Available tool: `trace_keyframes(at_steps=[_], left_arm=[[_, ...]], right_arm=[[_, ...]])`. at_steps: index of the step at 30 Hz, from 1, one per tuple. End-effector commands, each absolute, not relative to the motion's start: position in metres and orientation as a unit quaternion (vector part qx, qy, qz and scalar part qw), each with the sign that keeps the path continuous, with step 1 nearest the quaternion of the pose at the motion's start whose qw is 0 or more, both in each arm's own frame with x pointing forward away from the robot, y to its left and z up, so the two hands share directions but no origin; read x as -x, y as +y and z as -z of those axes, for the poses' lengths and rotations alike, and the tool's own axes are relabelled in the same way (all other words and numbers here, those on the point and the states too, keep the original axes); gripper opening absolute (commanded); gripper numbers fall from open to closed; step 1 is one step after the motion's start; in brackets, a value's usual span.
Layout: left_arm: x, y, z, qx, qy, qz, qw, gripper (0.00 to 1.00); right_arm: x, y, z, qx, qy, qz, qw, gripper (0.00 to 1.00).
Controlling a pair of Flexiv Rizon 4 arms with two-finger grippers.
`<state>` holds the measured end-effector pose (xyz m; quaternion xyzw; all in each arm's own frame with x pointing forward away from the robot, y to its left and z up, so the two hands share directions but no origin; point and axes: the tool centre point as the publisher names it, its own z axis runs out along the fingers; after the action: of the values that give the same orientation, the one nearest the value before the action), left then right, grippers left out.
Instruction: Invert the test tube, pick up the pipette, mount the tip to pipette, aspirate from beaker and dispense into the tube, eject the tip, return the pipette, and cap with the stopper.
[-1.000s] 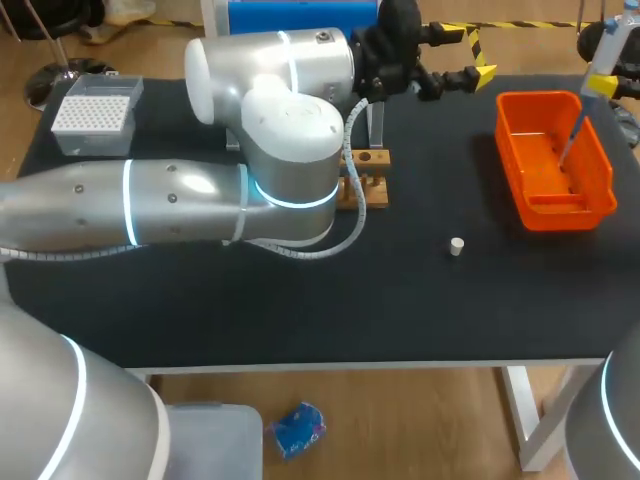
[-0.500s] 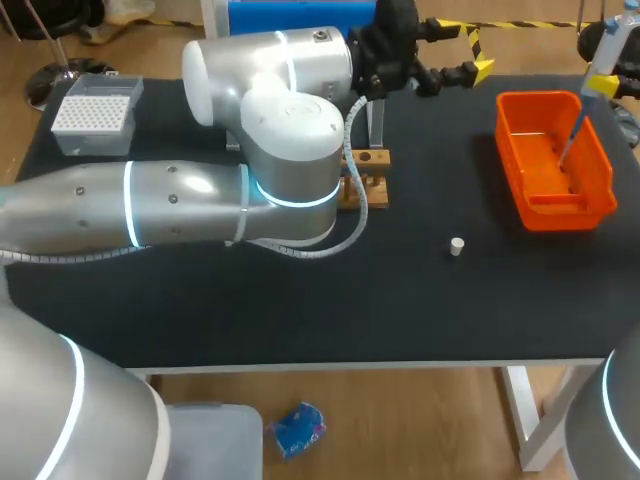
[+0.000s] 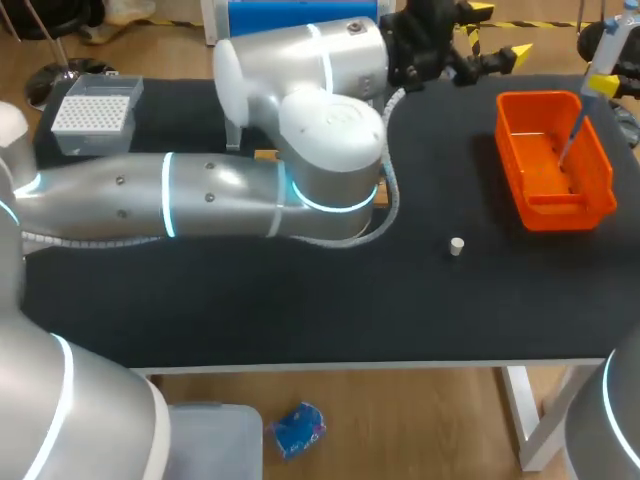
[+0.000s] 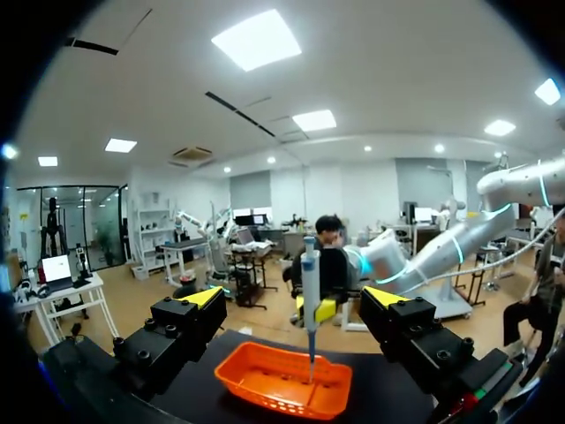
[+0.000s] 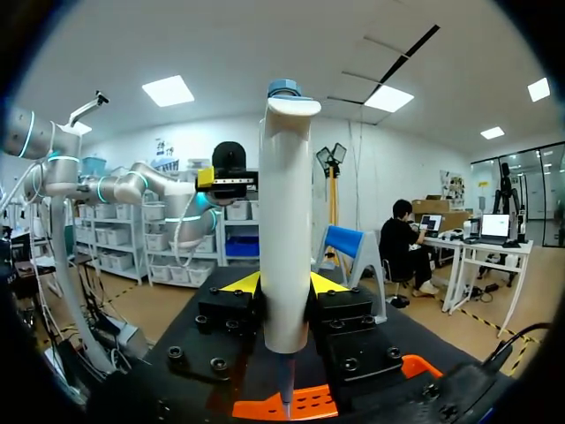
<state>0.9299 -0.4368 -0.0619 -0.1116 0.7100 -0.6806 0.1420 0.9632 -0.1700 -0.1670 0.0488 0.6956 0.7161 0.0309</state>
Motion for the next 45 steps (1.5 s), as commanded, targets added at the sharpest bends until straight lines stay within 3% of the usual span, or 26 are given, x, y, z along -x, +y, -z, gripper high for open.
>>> trace_keyframes(at_steps=[1,4,21,23,45], left_arm=[[-0.941,-0.492,0.061,0.128,0.691,0.693,0.160,1.00],[-0.941,-0.513,0.056,0.119,0.692,0.700,0.126,1.00],[-0.943,-0.513,0.057,0.120,0.691,0.702,0.127,1.00],[-0.950,-0.518,0.062,0.127,0.686,0.705,0.131,0.00],[-0.980,-0.567,0.056,0.044,0.622,0.776,0.097,0.00]], right_arm=[[-0.965,-0.172,0.167,-0.046,0.696,-0.716,0.028,0.00],[-0.965,-0.172,0.167,-0.046,0.696,-0.716,0.028,0.00],[-0.965,-0.172,0.167,-0.046,0.696,-0.716,0.028,0.00],[-0.965,-0.172,0.167,-0.046,0.696,-0.716,0.028,0.00],[-0.965,-0.172,0.167,-0.046,0.696,-0.716,0.028,0.00]])
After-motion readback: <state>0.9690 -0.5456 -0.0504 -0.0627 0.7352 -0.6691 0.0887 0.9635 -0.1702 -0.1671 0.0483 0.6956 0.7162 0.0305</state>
